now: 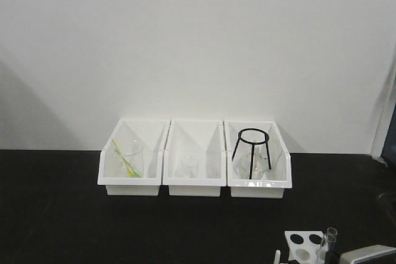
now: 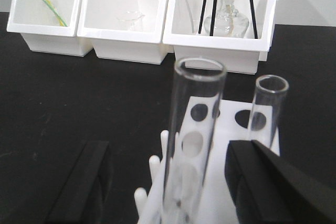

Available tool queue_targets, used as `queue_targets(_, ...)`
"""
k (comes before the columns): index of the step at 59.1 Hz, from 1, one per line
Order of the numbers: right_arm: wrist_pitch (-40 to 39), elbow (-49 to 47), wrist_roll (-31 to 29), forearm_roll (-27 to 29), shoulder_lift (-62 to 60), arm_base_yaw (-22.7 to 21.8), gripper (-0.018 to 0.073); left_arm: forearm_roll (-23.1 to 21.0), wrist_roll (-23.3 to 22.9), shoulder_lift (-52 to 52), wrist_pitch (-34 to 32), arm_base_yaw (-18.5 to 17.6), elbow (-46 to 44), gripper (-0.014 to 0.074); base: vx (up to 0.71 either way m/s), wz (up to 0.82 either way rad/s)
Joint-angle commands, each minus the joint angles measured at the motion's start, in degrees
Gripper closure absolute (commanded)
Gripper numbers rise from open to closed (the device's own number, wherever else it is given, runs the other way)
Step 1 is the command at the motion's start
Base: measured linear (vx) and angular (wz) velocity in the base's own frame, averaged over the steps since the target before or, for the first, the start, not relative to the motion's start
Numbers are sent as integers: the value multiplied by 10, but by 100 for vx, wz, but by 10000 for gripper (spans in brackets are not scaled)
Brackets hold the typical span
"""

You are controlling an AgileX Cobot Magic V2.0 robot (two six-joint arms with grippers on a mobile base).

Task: Flip and reinsert test tube from rack
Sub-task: 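Lift the clear test tube up out of the rack with the right gripper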

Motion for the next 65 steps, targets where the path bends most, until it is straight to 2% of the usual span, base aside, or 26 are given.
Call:
queue_targets(1,-65,-35,-1,1,10,1,30,-2,0,-7,-50,-4,0,603,0,0)
queue_targets(8,-64,-50,1,1,24,1,48,-2,0,-7,-50,-4,0,603,0,0)
queue_targets(27,-33,-48,30,-5,24,1,206,-2,0,-7,-50,-4,0,603,0,0)
queue_targets(49,-41,-48,28,-8,22,1,447,-2,0,-7,-50,-4,0,603,0,0)
queue_targets(57,-64,-48,28,-23,8,1,475,-2,0,-7,-50,-4,0,603,0,0)
queue_targets(65,-54,-48,28,-31,-34,1,475,-2,0,-7,-50,-4,0,603,0,0)
